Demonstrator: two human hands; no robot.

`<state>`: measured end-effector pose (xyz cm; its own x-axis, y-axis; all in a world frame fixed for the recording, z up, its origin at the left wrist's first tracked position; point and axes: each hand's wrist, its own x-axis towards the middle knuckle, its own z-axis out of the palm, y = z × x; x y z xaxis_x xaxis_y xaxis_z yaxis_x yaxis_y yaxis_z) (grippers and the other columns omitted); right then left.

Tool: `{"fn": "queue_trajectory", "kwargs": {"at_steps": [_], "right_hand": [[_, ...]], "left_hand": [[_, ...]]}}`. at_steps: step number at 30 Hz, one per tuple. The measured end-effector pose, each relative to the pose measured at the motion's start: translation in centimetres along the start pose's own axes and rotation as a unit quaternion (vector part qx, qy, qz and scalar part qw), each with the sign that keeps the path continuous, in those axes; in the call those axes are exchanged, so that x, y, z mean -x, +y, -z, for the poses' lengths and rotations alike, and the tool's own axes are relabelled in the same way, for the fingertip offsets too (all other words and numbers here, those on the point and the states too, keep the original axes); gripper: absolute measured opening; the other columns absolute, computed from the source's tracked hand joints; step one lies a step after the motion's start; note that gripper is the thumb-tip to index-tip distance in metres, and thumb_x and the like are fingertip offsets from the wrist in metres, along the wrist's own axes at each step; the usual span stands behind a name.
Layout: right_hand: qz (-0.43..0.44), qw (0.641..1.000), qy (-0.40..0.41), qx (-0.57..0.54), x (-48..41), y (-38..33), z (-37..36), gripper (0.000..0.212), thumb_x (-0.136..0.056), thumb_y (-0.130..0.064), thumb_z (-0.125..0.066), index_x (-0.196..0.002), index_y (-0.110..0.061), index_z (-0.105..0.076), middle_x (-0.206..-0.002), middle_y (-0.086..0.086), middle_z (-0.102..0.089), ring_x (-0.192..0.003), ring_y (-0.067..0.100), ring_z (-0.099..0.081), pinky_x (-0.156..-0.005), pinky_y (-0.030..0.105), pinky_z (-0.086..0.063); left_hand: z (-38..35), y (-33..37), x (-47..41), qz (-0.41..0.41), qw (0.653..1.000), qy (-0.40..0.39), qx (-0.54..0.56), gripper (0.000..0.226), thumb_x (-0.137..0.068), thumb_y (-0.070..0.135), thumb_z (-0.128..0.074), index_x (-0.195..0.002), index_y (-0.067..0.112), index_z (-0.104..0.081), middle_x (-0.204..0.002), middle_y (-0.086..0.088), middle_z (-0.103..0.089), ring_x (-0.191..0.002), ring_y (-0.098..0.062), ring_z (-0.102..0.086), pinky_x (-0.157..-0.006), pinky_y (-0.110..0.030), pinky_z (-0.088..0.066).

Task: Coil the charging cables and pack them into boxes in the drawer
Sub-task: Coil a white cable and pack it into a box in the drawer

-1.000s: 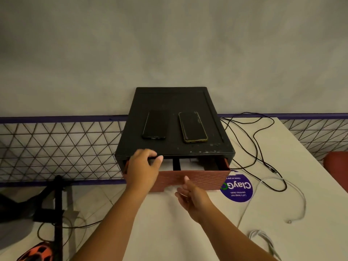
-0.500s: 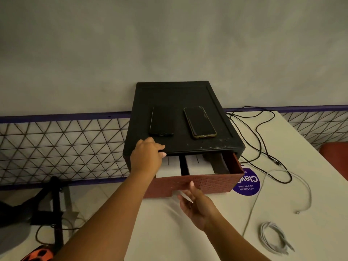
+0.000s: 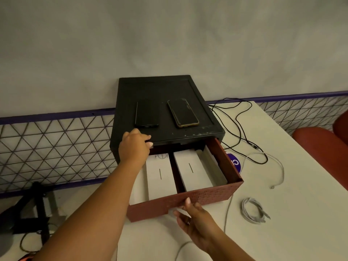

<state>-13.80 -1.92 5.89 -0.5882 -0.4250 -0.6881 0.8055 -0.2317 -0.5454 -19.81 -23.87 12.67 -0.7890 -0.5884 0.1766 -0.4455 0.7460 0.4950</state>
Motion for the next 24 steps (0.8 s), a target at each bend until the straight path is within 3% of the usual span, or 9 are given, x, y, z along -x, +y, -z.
{"fn": "queue_trajectory", "kwargs": {"at_steps": [2,11,14,17,21,24], "right_hand": [[0.002,1.000,-0.003,-0.002,0.3,0.4,0.4,0.011,-0.091,-0.022,-0.054,-0.097,-0.013,-0.051,-0.082,0.004,-0.072,-0.086,0.022,-0.065,-0.065,0.026,-0.054],[-0.018,0.999,-0.001,0.044,3.7,3.5,3.8,0.023,-0.091,-0.021,-0.054,-0.111,-0.010,-0.056,-0.091,0.008,-0.067,-0.074,0.020,-0.065,-0.058,0.023,-0.053],[-0.020,0.997,0.005,0.080,4.3,3.1,4.4,0.028,-0.090,-0.024,-0.057,-0.110,-0.006,-0.057,-0.090,0.006,-0.068,-0.076,0.020,-0.065,-0.063,0.023,-0.050],[-0.027,0.993,0.016,0.109,4.6,2.3,4.9,0.033,-0.088,-0.032,-0.060,-0.108,-0.005,-0.061,-0.088,0.006,-0.070,-0.083,0.022,-0.064,-0.066,0.024,-0.048],[-0.019,0.991,0.072,0.113,5.1,1.5,6.3,0.047,-0.078,-0.041,-0.068,-0.108,-0.006,-0.062,-0.097,0.013,-0.065,-0.088,0.026,-0.064,-0.067,0.028,-0.051],[0.016,0.991,0.117,0.070,5.8,0.6,7.3,0.052,-0.066,-0.040,-0.072,-0.102,-0.005,-0.058,-0.100,0.014,-0.063,-0.093,0.026,-0.062,-0.076,0.034,-0.049]], "left_hand": [[0.1,0.1,0.2,-0.006,1.000,0.004,0.000,0.030,-0.088,0.023,-0.062,-0.119,0.020,-0.063,-0.117,-0.004,-0.055,-0.110,-0.022,-0.047,-0.078,-0.031,-0.041],[-0.2,0.2,0.7,-0.014,1.000,0.026,-0.009,0.032,-0.090,0.017,-0.059,-0.122,0.016,-0.061,-0.121,-0.008,-0.054,-0.114,-0.027,-0.046,-0.090,-0.040,-0.046],[-0.5,0.6,1.7,-0.022,0.998,0.008,-0.056,0.041,-0.091,0.019,-0.057,-0.132,0.017,-0.051,-0.131,-0.009,-0.049,-0.124,-0.029,-0.041,-0.112,-0.048,-0.025],[-1.0,1.6,4.0,-0.015,0.995,-0.032,-0.096,0.060,-0.090,0.031,-0.057,-0.144,0.021,-0.032,-0.148,-0.006,-0.031,-0.140,-0.025,-0.022,-0.117,-0.047,-0.008],[-2.7,3.9,8.5,-0.048,0.996,-0.079,-0.009,0.066,-0.089,0.033,-0.058,-0.146,0.023,-0.025,-0.153,-0.003,-0.019,-0.142,-0.023,-0.017,-0.113,-0.040,-0.026],[-4.2,5.6,10.0,-0.023,0.974,-0.212,0.074,0.067,-0.089,0.034,-0.058,-0.146,0.021,-0.025,-0.152,-0.003,-0.023,-0.138,-0.023,-0.029,-0.107,-0.036,-0.034]]}}
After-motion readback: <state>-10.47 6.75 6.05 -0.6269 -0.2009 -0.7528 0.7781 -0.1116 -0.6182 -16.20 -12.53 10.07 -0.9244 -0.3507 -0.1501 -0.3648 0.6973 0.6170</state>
